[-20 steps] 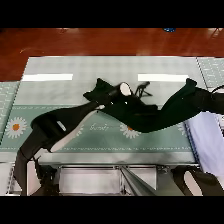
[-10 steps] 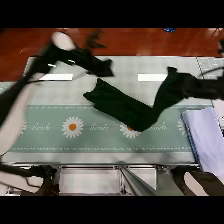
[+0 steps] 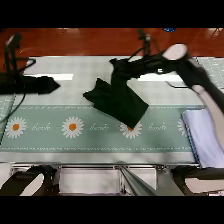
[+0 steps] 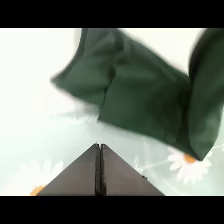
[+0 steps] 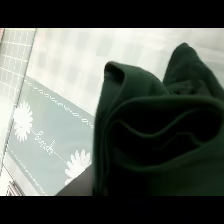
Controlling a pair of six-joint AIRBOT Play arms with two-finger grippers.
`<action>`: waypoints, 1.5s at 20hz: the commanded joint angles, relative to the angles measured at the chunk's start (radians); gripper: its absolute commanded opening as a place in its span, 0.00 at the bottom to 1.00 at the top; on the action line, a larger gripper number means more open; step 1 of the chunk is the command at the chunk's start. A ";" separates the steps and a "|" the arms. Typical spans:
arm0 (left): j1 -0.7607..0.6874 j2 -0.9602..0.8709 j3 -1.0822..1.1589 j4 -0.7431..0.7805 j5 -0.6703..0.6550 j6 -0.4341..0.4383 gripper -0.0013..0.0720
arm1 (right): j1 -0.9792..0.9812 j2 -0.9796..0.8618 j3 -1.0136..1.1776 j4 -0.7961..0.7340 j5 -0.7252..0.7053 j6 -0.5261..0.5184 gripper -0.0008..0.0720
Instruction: Fold the shirts.
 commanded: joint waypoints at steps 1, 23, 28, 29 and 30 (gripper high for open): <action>0.016 0.126 -0.216 -0.034 0.056 -0.017 0.04 | 0.084 -0.206 0.156 0.008 -0.038 0.030 0.04; 0.037 0.065 -0.369 -0.130 0.246 -0.017 0.04 | -0.322 0.647 -0.755 -0.700 -0.122 0.587 0.58; 0.013 0.064 -0.369 -0.137 0.246 -0.017 0.04 | -0.312 0.510 -0.954 -0.130 -0.242 0.265 0.58; 0.012 0.065 -0.369 -0.138 0.246 -0.017 0.04 | -0.293 0.463 -0.951 -0.099 -0.234 0.246 0.58; 0.009 0.064 -0.369 -0.140 0.245 -0.017 0.04 | -0.272 0.421 -0.943 -0.082 -0.232 0.237 0.58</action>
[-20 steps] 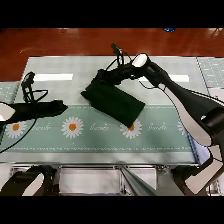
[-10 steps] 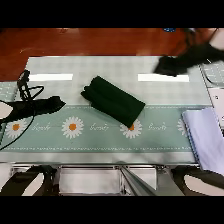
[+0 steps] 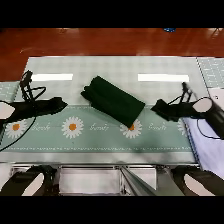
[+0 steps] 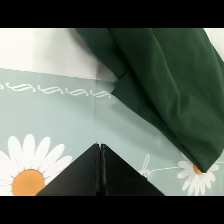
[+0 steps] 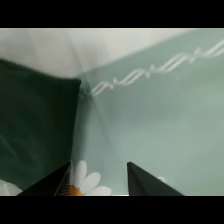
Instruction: Fold the shirts.
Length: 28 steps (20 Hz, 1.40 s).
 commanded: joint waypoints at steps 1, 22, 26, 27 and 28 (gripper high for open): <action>-0.010 0.000 0.000 -0.010 -0.003 0.000 0.04 | 0.056 -0.125 -0.047 0.241 -0.050 -0.134 0.58; -0.009 0.000 0.001 -0.023 -0.015 0.000 0.04 | 0.244 -0.546 1.134 0.162 0.150 -0.177 0.04; -0.010 0.000 0.001 -0.030 -0.019 0.003 0.04 | 0.109 -0.542 1.381 0.100 0.319 -0.090 0.04; -0.010 0.000 0.001 -0.030 -0.019 0.004 0.04 | 0.064 -0.534 1.419 0.097 0.349 -0.072 0.04; -0.009 0.000 0.001 -0.030 -0.019 0.004 0.04 | 0.016 -0.519 1.439 0.093 0.371 -0.054 0.04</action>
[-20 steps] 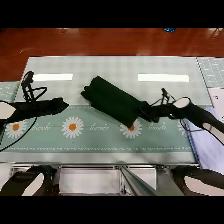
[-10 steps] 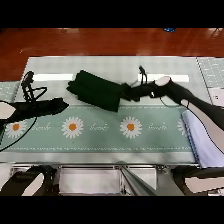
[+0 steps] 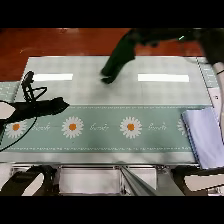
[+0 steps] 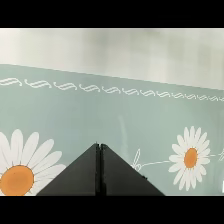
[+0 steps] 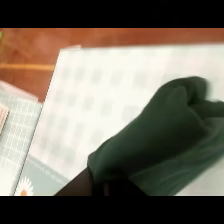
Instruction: Fold the shirts.
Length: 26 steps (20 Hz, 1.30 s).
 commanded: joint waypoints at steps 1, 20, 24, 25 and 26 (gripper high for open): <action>-0.001 0.000 0.000 -0.004 -0.006 0.003 0.04 | -0.153 0.040 0.129 -0.044 0.119 0.083 0.04; -0.003 0.000 0.006 -0.060 0.071 0.085 0.04 | -0.926 0.560 -0.333 -0.578 0.793 0.106 0.04; -0.049 0.000 0.005 -0.060 0.108 0.090 0.04 | -1.058 0.708 -0.632 -0.908 0.793 0.068 0.04; -0.065 -0.001 0.005 -0.060 0.119 0.090 0.04 | -1.094 0.741 -0.711 -0.975 0.793 0.072 0.04; -0.083 -0.001 0.005 -0.060 0.134 0.090 0.04 | -1.128 0.769 -0.785 -1.004 0.791 0.076 0.04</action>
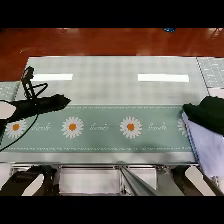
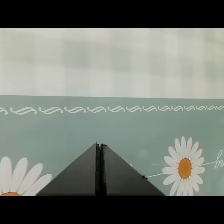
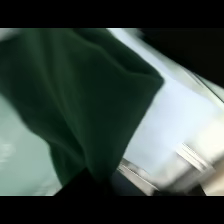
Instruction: Fold the shirts.
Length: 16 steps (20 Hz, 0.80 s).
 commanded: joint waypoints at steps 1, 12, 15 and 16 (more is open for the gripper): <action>-0.055 -0.001 0.000 -0.005 0.059 0.003 0.04 | -0.128 0.119 -0.280 -0.231 0.016 -0.003 0.04; 0.158 -0.068 0.218 0.003 -0.001 0.059 0.04 | -0.176 0.002 -0.187 0.041 -0.245 0.042 0.22; 0.225 -0.104 0.474 0.003 -0.077 0.059 0.04 | -0.069 -0.087 0.017 0.523 -0.483 -0.074 0.04; 0.224 -0.122 0.557 0.020 -0.077 0.058 0.04 | 0.011 -0.099 0.053 0.642 -0.584 -0.100 0.04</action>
